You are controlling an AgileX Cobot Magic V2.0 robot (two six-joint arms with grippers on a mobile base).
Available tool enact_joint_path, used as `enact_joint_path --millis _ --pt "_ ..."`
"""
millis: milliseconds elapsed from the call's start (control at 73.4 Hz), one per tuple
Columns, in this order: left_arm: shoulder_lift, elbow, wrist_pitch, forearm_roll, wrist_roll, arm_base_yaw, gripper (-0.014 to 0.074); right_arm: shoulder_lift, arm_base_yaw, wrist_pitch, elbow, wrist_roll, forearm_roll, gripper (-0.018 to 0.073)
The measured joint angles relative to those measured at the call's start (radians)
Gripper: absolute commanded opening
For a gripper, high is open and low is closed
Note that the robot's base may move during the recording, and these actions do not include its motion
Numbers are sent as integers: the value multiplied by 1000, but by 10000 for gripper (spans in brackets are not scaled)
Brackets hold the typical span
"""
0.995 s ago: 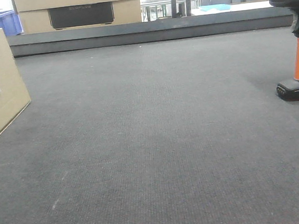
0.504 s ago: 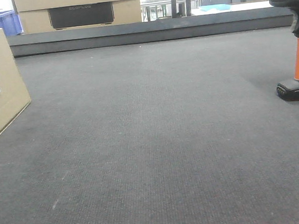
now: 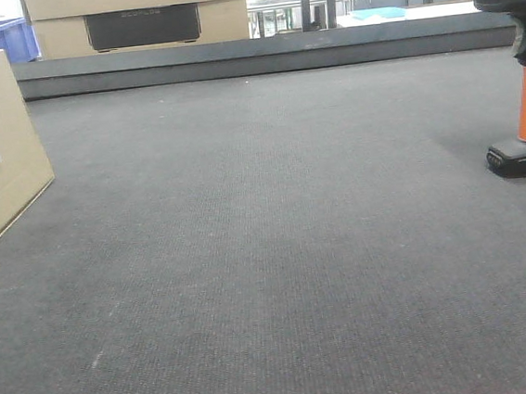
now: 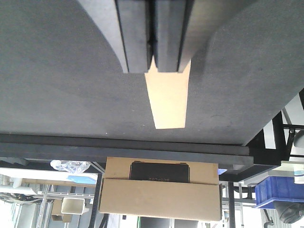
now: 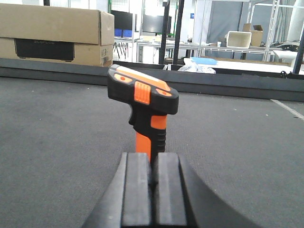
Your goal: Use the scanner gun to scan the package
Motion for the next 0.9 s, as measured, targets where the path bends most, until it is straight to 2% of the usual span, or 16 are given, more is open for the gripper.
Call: enact_joint_path --millis 641,791,900 --pt "-3 6 -9 4 0 0 -101 0 0 0 0 0 0 -167" --pt "-70 100 -83 14 32 40 -101 0 0 -2 0 0 0 -167" --pt "-180 187 -89 14 43 88 -101 0 0 -2 0 0 0 -167"
